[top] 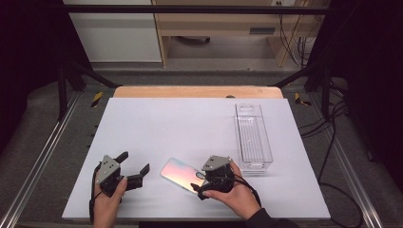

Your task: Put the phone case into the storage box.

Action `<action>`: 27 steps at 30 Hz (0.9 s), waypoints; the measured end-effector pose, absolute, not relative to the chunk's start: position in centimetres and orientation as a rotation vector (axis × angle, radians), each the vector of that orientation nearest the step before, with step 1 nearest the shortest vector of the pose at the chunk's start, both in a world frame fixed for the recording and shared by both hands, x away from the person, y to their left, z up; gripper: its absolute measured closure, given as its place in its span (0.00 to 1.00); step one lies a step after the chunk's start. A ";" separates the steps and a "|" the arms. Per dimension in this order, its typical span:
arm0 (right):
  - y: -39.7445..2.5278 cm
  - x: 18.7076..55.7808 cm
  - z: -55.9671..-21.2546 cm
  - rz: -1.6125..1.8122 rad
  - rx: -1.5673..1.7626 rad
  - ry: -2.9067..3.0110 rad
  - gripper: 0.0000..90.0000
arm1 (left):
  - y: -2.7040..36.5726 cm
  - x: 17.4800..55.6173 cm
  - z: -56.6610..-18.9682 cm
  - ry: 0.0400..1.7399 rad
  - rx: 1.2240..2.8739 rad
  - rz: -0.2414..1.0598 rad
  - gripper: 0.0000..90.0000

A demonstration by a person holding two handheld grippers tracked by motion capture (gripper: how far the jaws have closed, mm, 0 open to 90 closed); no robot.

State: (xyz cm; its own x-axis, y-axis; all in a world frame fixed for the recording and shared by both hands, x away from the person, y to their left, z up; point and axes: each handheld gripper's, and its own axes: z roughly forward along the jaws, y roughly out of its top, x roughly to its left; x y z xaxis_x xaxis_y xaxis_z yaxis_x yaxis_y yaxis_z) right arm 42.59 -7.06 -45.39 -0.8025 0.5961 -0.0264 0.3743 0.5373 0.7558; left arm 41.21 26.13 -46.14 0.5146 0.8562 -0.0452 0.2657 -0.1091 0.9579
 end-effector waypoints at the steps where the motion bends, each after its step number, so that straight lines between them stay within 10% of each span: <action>1: -7.0 42.6 -45.6 1.127 0.807 2.502 0.07 | 26.1 41.2 -46.1 0.967 1.649 0.664 0.05; 27: -4.5 43.1 -48.5 1.017 0.738 2.625 0.11 | 25.5 41.2 -46.1 0.935 1.682 0.664 0.05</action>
State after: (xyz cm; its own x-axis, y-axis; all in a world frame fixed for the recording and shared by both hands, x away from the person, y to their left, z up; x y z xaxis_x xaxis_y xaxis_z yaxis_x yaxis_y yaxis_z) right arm 43.12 -4.55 -48.46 -0.8465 0.5314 -0.0315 0.3713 0.6319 0.6803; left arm 41.16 25.45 -46.12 0.5404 0.8412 -0.0203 0.2585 -0.1430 0.9554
